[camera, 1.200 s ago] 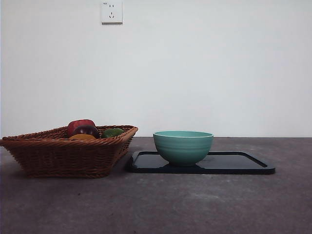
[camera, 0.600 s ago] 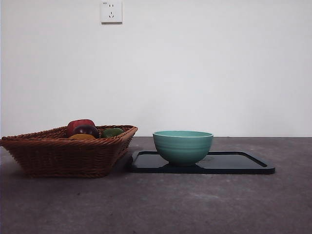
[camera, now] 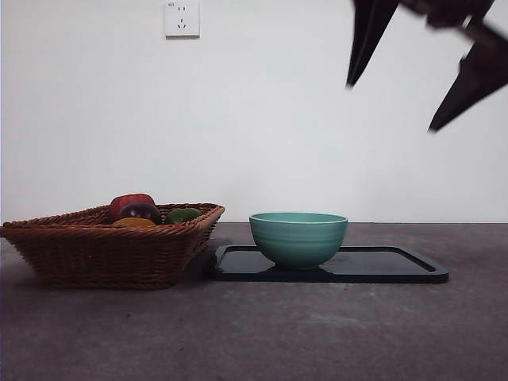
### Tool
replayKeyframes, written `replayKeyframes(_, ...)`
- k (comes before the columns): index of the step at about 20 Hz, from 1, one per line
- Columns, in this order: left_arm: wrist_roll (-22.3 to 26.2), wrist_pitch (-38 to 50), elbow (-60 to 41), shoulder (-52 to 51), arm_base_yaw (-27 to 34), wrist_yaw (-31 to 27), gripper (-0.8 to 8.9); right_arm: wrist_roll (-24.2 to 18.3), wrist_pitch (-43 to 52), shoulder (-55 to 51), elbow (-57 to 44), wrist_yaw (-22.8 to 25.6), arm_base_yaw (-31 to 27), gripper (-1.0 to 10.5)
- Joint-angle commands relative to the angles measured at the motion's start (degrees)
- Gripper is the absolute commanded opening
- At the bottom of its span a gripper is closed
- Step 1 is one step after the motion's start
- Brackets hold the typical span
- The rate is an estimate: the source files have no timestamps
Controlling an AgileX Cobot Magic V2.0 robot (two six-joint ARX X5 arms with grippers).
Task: Pick up the wifruite, put it on the bowl, pick up the plate, put it on desk
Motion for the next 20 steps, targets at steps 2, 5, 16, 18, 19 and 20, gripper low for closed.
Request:
replayKeyframes(2, 0.3, 0.5, 0.6, 0.0, -0.3, 0.2, 5.76, 1.7, 3.4, 6.5, 1.1, -0.2, 0.3, 5.5)
replayKeyframes(5, 0.3, 0.5, 0.6, 0.0, -0.3, 0.2, 5.76, 2.7, 5.4, 12.1, 1.9, -0.1, 0.3, 5.5)
replayKeyframes(16, 0.3, 0.5, 0.6, 0.0, -0.3, 0.2, 5.76, 3.8, 3.3, 34.3, 21.9, 6.1, -0.1, 5.3)
replayKeyframes(18, 0.3, 0.5, 0.6, 0.0, -0.3, 0.2, 5.76, 3.8, 3.3, 37.2, 23.9, 6.8, -0.1, 5.3)
replayKeyframes(19, 0.3, 0.5, 0.6, 0.0, -0.3, 0.2, 5.76, 3.9, 3.3, 38.3, 24.5, 6.8, -0.1, 5.0)
replayKeyframes(20, 0.3, 0.4, 0.6, 0.0, -0.3, 0.2, 5.76, 3.9, 3.4, 38.9, 24.6, 6.8, -0.1, 4.6)
